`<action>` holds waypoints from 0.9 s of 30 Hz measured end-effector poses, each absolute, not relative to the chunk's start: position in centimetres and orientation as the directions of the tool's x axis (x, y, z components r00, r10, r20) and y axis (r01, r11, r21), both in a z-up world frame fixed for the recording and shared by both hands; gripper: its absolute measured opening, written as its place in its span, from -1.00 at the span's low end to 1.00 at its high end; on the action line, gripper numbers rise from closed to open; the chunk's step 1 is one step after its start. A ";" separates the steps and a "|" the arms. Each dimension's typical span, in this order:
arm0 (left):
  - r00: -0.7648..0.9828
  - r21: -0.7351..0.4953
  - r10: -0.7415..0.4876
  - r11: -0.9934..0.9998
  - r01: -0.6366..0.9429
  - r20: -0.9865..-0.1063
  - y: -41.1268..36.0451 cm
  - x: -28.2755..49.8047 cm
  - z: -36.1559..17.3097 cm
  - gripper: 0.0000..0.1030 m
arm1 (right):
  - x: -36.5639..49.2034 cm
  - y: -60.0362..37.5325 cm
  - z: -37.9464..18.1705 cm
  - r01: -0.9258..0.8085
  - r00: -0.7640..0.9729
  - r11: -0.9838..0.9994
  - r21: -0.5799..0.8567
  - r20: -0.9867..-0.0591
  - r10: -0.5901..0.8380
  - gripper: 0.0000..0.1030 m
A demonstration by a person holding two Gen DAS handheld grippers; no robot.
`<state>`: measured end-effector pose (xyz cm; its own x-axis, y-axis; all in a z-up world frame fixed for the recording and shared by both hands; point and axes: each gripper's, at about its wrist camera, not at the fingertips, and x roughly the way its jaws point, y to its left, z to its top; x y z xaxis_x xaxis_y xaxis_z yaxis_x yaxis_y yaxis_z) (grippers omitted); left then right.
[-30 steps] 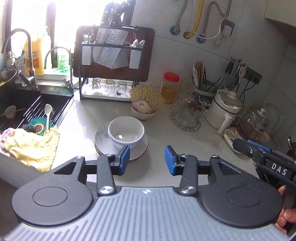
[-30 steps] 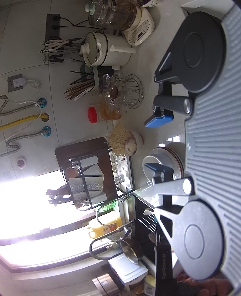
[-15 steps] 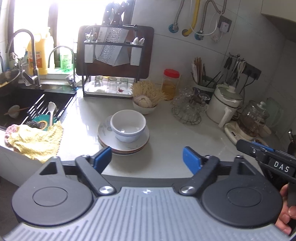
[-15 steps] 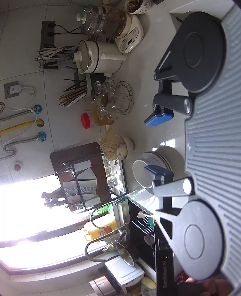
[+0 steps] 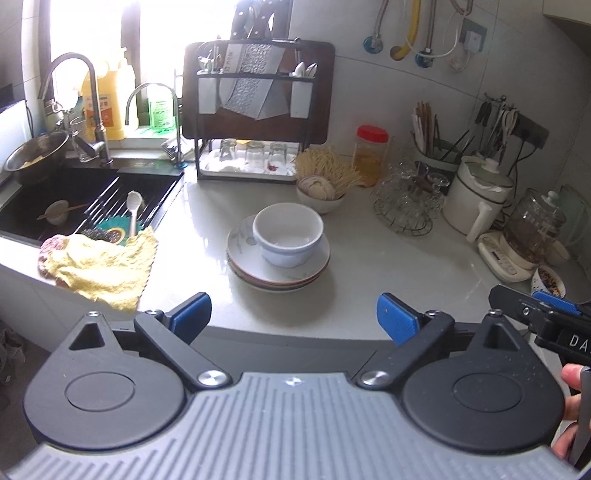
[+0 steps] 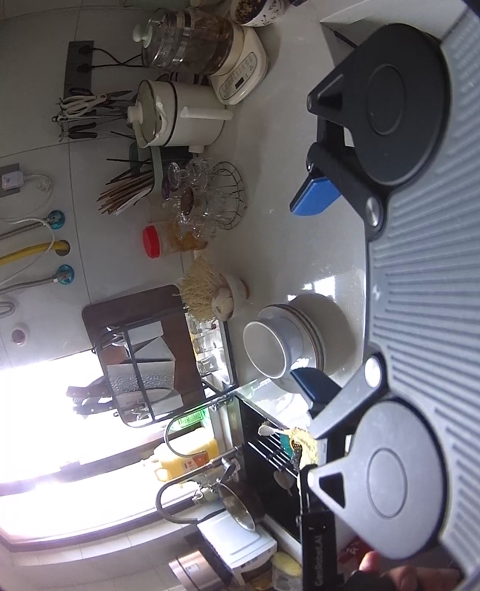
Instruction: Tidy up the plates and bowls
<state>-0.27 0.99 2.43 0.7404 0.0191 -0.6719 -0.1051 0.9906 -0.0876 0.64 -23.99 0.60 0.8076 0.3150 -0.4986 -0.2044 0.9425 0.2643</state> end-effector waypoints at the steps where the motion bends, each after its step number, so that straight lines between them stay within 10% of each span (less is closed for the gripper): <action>1: 0.737 -0.080 0.026 0.991 -0.108 -0.675 1.0 -0.4 2.3 0.91 | 0.6 -24.0 0.5 -0.204 0.807 0.943 0.262 -0.500 0.314 0.78; 27: 0.733 -0.057 0.074 0.987 -0.152 -0.676 0.7 -2.5 2.5 0.91 | -0.2 -23.8 0.6 -0.271 0.773 0.925 0.268 -0.513 0.375 0.79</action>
<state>-2.54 0.69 2.46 0.7334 0.0735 -0.6758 -0.1517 0.9868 -0.0573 -0.23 -23.77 0.62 0.7725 0.3745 -0.5128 -0.2706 0.9247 0.2677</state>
